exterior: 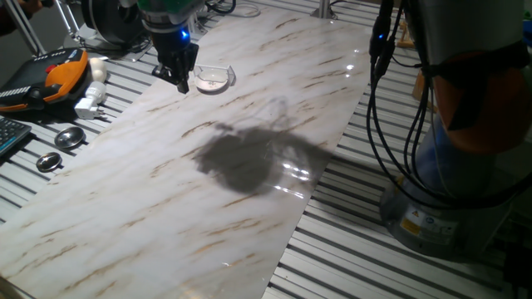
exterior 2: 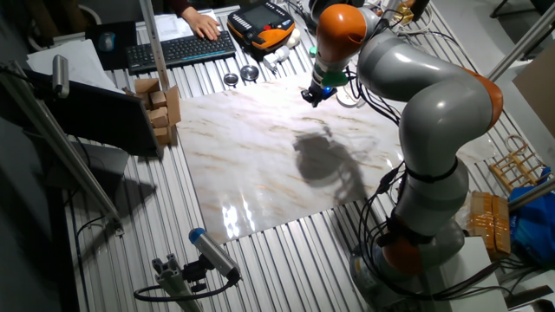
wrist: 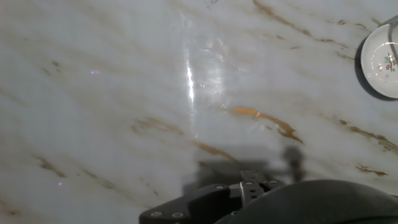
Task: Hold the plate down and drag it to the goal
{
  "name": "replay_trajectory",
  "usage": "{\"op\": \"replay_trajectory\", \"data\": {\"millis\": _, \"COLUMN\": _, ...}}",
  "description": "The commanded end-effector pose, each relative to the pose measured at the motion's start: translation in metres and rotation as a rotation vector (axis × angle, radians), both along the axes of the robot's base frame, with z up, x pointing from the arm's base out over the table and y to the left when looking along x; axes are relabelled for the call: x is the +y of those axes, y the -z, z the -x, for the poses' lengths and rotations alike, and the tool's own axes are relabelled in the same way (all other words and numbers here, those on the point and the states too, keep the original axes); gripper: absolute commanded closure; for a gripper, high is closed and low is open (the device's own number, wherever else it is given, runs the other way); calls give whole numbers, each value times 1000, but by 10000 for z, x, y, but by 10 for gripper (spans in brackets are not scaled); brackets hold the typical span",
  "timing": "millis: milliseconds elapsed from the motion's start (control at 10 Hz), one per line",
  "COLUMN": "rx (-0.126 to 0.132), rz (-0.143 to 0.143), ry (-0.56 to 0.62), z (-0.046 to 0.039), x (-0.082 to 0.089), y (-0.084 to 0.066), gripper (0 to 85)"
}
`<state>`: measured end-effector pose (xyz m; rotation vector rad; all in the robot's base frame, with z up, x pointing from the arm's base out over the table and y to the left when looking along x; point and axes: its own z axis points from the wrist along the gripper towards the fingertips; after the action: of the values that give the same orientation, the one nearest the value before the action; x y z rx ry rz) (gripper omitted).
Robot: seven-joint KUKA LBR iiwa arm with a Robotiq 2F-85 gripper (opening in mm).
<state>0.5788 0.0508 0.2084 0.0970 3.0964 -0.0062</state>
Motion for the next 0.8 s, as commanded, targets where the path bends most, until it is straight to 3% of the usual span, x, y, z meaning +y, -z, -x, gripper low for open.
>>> {"op": "replay_trajectory", "data": {"millis": 0, "rx": 0, "rz": -2, "ry": -3, "z": -10, "x": -16, "y": -7, "gripper": 850}}
{"op": "replay_trajectory", "data": {"millis": 300, "rx": 0, "rz": 8, "ry": -3, "z": -75, "x": -49, "y": -49, "gripper": 850}}
{"op": "replay_trajectory", "data": {"millis": 700, "rx": -1, "rz": 18, "ry": -2, "z": -93, "x": -54, "y": -63, "gripper": 850}}
